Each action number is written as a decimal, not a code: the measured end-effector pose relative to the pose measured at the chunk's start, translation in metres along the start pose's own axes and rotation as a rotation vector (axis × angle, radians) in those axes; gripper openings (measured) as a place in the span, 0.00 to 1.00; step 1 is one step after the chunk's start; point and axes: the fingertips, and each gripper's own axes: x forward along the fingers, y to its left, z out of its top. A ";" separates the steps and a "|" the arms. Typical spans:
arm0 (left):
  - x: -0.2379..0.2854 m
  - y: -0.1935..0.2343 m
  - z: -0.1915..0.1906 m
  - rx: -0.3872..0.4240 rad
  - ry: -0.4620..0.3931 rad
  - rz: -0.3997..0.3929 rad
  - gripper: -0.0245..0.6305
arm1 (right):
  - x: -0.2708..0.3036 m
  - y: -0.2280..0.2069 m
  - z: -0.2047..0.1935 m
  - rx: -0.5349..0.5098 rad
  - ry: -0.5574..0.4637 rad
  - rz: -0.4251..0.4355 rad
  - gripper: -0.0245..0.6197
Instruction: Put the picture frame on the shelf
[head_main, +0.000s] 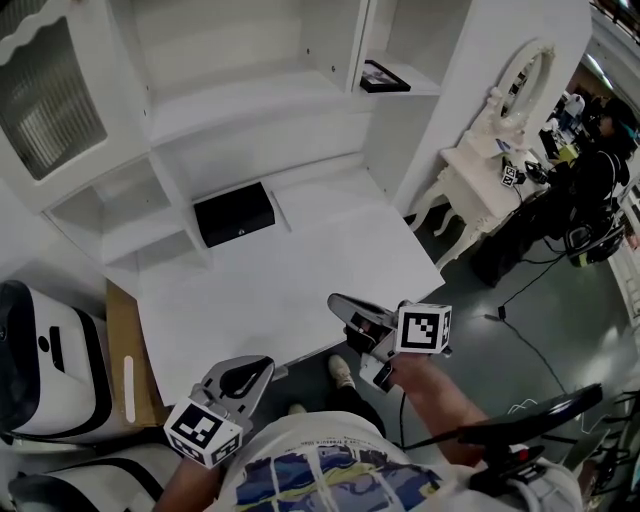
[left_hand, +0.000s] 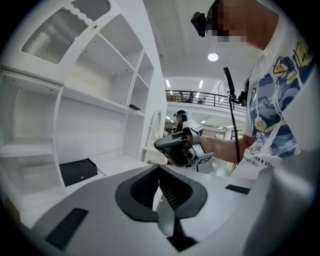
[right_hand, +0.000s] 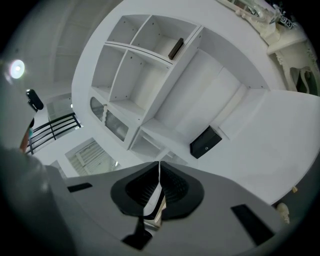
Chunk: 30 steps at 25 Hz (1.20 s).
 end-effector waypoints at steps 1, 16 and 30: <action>-0.002 -0.001 -0.001 -0.002 0.001 -0.003 0.06 | 0.000 0.001 -0.005 -0.005 0.007 -0.008 0.09; -0.024 -0.013 -0.010 -0.003 0.012 -0.013 0.06 | -0.002 0.022 -0.042 -0.079 0.070 -0.039 0.08; -0.017 -0.024 -0.016 0.006 0.016 -0.051 0.06 | -0.014 0.020 -0.048 -0.094 0.050 -0.051 0.08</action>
